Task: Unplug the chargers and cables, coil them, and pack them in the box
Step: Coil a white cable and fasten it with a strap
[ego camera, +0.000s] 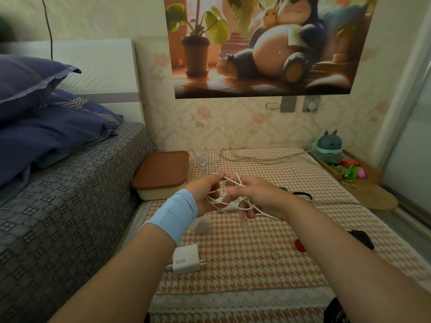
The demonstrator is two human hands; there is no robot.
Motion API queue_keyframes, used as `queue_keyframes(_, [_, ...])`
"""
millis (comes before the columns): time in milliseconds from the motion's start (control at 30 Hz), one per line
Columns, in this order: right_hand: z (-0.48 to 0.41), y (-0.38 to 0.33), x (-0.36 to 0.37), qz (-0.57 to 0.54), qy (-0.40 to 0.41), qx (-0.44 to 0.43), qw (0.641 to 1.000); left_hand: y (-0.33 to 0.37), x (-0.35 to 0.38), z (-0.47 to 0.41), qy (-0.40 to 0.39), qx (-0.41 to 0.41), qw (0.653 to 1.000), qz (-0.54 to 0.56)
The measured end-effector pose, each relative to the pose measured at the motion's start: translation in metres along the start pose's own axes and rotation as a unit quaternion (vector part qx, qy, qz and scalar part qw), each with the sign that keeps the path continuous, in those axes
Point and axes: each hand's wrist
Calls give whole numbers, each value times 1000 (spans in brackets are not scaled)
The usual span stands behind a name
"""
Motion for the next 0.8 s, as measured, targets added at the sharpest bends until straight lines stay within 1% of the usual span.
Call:
queue_keyframes(33, [1,3,-2,48,6,9,999,3,-2,1,8,2,1000,-15])
queue_keyframes(133, [4,6,-8,103,19,40,994,11,-10,2,31,10,998,-51])
queue_keyframes(233, [5,9,-18,206,47,84,974,15,-20,0,68,2,995,-77])
queue_keyframes(300, [6,12,-23,266,28,116,957,17,-23,-1,119,2,979,-166])
queue_keyframes(367, [9,14,-22,262,7,120,957,19,-23,-2,165,16,938,-303])
queue_keyframes(433, [13,12,-20,236,12,77,969,18,-22,0,187,32,885,-426])
queue_keyframes(533, [15,11,-20,218,13,-6,976,12,-20,3,220,56,818,-528])
queue_keyframes(600, [13,10,-19,194,13,-32,980,9,-18,3,241,122,778,-568])
queue_keyframes(633, [11,10,-18,177,16,-41,983,7,-17,4,237,174,760,-580])
queue_keyframes(667, [10,10,-17,157,23,-47,986,7,-16,4,213,227,753,-580])
queue_keyframes(700, [9,9,-16,141,31,-52,988,6,-15,4,171,275,758,-566])
queue_keyframes(733, [8,8,-15,134,41,-59,988,6,-12,6,121,300,774,-544])
queue_keyframes(767, [7,7,-16,139,54,-62,987,5,-8,10,73,304,792,-524])
queue_keyframes(800, [6,6,-16,150,69,-61,984,5,-4,12,41,299,800,-519])
Point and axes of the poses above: each hand's wrist, its own z-axis away from the middle knuckle, its own x-axis out of the palm, y = z × x, and after that the axes turned 7 degrees about -y, right-handed
